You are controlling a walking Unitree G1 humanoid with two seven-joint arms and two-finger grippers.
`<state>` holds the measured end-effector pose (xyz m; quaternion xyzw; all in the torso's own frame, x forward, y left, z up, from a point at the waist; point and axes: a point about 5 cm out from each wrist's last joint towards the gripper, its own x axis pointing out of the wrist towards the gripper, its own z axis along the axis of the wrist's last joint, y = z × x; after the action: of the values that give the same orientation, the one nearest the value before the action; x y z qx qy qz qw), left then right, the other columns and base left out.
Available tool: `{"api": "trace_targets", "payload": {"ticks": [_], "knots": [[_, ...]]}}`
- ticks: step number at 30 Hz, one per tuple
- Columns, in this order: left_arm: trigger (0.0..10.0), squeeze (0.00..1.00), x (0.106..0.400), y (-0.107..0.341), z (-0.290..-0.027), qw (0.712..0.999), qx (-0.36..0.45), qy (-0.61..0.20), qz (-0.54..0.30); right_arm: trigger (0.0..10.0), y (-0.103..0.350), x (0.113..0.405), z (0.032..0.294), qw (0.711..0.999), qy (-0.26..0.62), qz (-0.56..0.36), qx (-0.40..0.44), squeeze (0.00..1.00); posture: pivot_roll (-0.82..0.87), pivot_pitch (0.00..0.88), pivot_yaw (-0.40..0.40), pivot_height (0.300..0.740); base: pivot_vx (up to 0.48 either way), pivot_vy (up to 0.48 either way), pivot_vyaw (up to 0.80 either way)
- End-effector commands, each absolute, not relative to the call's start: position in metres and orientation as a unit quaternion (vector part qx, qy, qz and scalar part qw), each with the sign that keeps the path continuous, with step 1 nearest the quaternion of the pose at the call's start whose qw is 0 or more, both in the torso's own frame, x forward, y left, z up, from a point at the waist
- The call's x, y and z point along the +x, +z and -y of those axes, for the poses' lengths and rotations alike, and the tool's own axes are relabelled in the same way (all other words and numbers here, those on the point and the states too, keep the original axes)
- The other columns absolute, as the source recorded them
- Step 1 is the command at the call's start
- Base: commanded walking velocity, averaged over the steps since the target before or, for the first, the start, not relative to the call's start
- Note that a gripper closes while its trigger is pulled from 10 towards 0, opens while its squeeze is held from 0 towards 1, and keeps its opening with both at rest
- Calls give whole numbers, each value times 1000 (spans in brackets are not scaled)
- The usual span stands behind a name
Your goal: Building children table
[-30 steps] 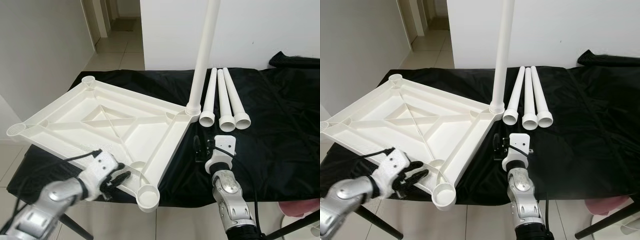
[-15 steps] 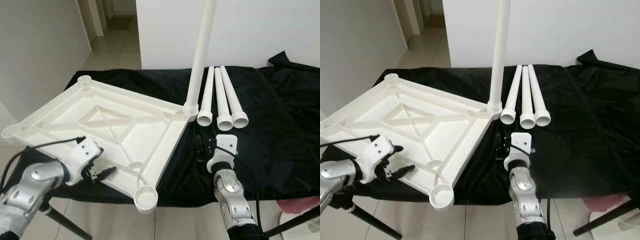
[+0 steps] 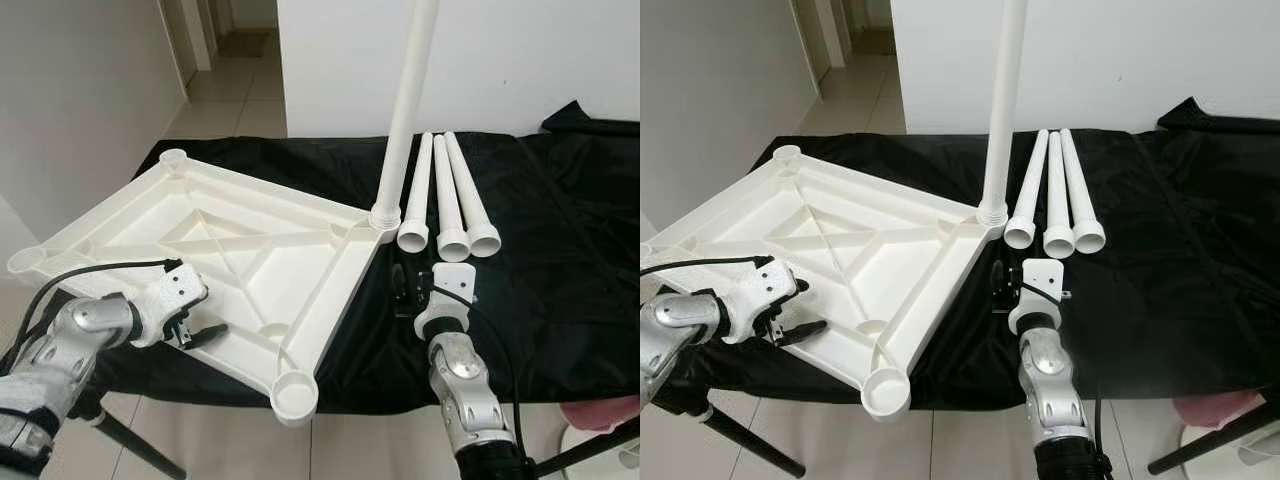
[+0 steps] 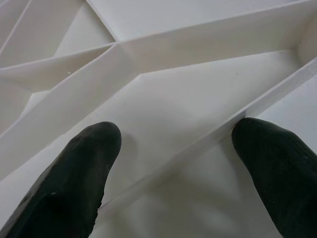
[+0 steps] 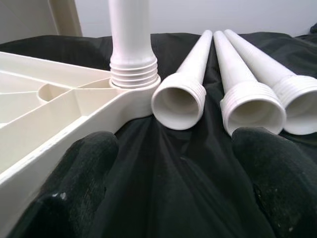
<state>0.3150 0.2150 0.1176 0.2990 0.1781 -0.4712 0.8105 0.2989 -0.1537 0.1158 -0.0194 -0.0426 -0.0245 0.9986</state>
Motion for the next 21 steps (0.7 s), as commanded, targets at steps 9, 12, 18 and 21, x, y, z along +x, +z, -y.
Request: {"api": "trace_targets", "payload": {"ticks": [9, 12, 18, 21], "knots": [[10000, 0, 304, 87, -219, 726, 301, -547, -289, 10000, 114, 298, 151, 999, -30, 38, -18, 0, -25, 34, 86, 740, 0, 0, 0], [10000, 0, 300, 84, -218, 712, 284, -567, -302, 10000, 113, 296, 152, 999, -33, 38, -16, 0, -30, 34, 97, 740, 0, 0, 0], [7412, 0, 292, 78, -215, 684, 252, -608, -316, 10000, 111, 293, 152, 998, -42, 36, -13, 0, -34, 35, 111, 740, 0, 0, 0], [7412, 0, 291, 78, -215, 683, 248, -610, -316, 10000, 111, 293, 152, 998, -42, 36, -13, 0, -34, 35, 111, 740, 0, 0, 0]]}}
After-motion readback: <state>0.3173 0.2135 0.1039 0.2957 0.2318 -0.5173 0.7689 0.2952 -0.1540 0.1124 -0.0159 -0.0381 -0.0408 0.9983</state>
